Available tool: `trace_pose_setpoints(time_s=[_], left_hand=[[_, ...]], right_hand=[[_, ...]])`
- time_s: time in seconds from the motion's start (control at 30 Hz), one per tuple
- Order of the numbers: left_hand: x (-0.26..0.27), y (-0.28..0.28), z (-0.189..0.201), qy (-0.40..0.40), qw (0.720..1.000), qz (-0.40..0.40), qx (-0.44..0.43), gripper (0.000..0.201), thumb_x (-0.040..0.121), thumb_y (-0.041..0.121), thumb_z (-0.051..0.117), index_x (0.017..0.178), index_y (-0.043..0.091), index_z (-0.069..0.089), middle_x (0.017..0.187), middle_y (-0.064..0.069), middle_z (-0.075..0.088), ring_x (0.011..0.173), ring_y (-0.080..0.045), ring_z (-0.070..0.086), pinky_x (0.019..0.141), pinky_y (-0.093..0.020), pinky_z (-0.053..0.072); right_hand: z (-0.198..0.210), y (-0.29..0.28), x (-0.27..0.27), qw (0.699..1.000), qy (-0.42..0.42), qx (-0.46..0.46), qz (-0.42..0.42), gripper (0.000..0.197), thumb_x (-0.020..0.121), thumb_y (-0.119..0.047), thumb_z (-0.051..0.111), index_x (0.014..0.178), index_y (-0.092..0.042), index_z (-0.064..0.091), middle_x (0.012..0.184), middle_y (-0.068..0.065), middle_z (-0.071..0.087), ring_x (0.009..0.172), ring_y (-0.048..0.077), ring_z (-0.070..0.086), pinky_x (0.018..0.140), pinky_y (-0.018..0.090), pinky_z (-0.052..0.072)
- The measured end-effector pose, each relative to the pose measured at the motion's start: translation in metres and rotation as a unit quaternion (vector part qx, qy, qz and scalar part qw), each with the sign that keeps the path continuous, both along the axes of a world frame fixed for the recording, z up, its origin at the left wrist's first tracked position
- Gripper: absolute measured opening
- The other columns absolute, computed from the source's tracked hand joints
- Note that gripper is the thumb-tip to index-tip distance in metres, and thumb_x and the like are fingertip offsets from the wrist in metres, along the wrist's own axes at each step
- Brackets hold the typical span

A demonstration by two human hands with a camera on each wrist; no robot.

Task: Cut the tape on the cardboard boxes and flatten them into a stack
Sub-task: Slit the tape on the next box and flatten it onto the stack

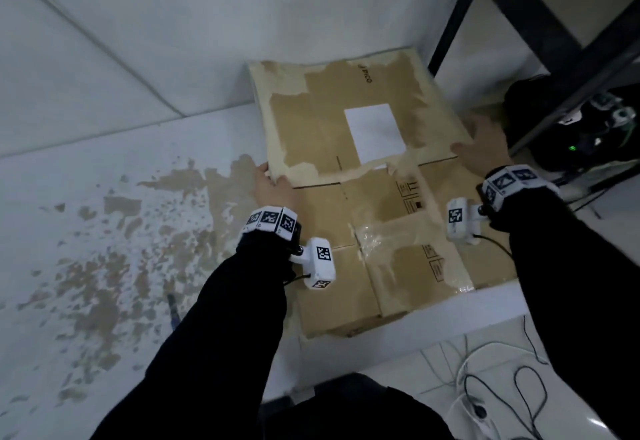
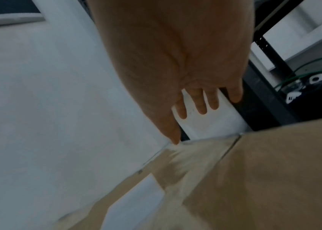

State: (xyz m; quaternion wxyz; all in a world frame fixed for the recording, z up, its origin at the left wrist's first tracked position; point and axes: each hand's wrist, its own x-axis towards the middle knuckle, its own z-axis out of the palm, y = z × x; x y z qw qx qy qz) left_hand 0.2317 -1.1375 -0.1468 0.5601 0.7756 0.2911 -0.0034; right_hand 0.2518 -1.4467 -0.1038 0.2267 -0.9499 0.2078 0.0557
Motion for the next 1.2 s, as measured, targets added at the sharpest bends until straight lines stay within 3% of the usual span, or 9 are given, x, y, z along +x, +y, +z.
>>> trace_pose_setpoints(time_s=[0.17,0.33,0.4,0.5,0.67,0.77,0.87,1.03,1.2], left_hand=[[-0.002,-0.002,-0.022,0.098,0.987,-0.070,0.107,0.056,0.096,0.010,0.044,0.149,0.009,0.026,0.145,-0.022,0.031,0.129,-0.037,0.038,0.105,-0.035,0.029],[-0.022,0.008,-0.019,0.117,0.974,-0.195,-0.012,0.076,0.097,0.017,0.048,0.153,0.016,-0.004,0.155,-0.010,0.025,0.138,-0.026,0.031,0.112,-0.031,0.024],[-0.039,0.029,-0.014,0.098,0.973,-0.193,-0.084,0.068,0.097,0.016,0.049,0.153,0.013,0.010,0.148,-0.010,0.038,0.132,-0.023,0.042,0.111,-0.031,0.031],[-0.090,0.079,-0.008,0.071,0.975,-0.169,-0.127,0.041,0.099,0.016,0.046,0.139,0.009,0.042,0.121,-0.012,0.060,0.101,-0.021,0.062,0.083,-0.024,0.047],[-0.225,0.187,-0.028,0.090,0.983,-0.059,-0.151,0.018,0.101,0.015,0.043,0.098,0.008,0.059,0.078,-0.005,0.064,0.054,-0.008,0.061,0.053,-0.020,0.044],[-0.336,0.262,-0.052,0.127,0.977,0.033,-0.169,0.025,0.100,0.008,0.042,0.082,0.010,0.059,0.067,-0.005,0.062,0.044,-0.009,0.054,0.043,-0.018,0.038],[-0.451,0.321,-0.082,0.188,0.955,0.168,-0.159,0.022,0.098,0.006,0.043,0.081,0.010,0.056,0.069,-0.007,0.059,0.047,-0.012,0.054,0.046,-0.020,0.037],[-0.626,0.401,-0.135,0.300,0.823,0.406,-0.259,0.010,0.098,0.013,0.047,0.092,0.009,0.053,0.077,-0.010,0.059,0.061,-0.021,0.054,0.059,-0.026,0.035],[-0.721,0.445,-0.156,0.385,0.761,0.460,-0.246,0.014,0.099,0.008,0.044,0.101,-0.002,0.054,0.072,-0.013,0.052,0.054,-0.020,0.045,0.050,-0.023,0.032]], right_hand=[[-0.038,0.046,-0.027,0.989,0.045,0.121,0.065,0.083,0.075,-0.050,0.066,0.142,-0.011,0.035,0.146,0.015,0.036,0.134,0.031,0.034,0.109,0.042,0.029],[-0.062,0.073,-0.043,0.979,0.148,0.063,0.122,0.082,0.084,-0.058,0.056,0.149,-0.036,0.011,0.156,0.014,-0.020,0.143,0.032,-0.019,0.110,0.058,-0.009],[-0.063,0.072,-0.039,0.982,0.146,0.034,0.114,0.081,0.082,-0.058,0.057,0.147,-0.032,0.017,0.157,0.018,-0.006,0.144,0.036,-0.005,0.112,0.057,0.003],[-0.049,0.101,-0.039,0.994,0.061,-0.006,0.095,0.072,0.073,-0.056,0.038,0.127,-0.010,0.050,0.131,0.028,0.048,0.122,0.042,0.043,0.104,0.048,0.034],[-0.036,0.225,-0.090,0.973,-0.096,0.128,0.165,0.026,0.090,-0.018,0.053,0.112,-0.006,0.060,0.105,0.014,0.063,0.099,0.029,0.058,0.087,0.032,0.042],[-0.052,0.344,-0.158,0.915,0.061,0.290,0.274,0.012,0.093,-0.010,0.052,0.095,-0.020,0.059,0.084,0.002,0.066,0.080,0.015,0.064,0.076,0.029,0.050],[-0.066,0.455,-0.236,0.797,0.292,0.313,0.427,0.012,0.096,-0.009,0.047,0.095,-0.017,0.057,0.085,0.003,0.066,0.074,0.008,0.065,0.071,0.022,0.050],[-0.115,0.617,-0.354,0.656,0.423,0.185,0.597,0.013,0.095,-0.015,0.050,0.105,-0.014,0.058,0.092,0.006,0.065,0.081,0.017,0.064,0.075,0.027,0.048],[-0.175,0.727,-0.423,0.644,0.490,0.107,0.578,0.008,0.096,-0.012,0.048,0.101,-0.011,0.054,0.080,0.005,0.059,0.062,0.014,0.059,0.055,0.020,0.041]])
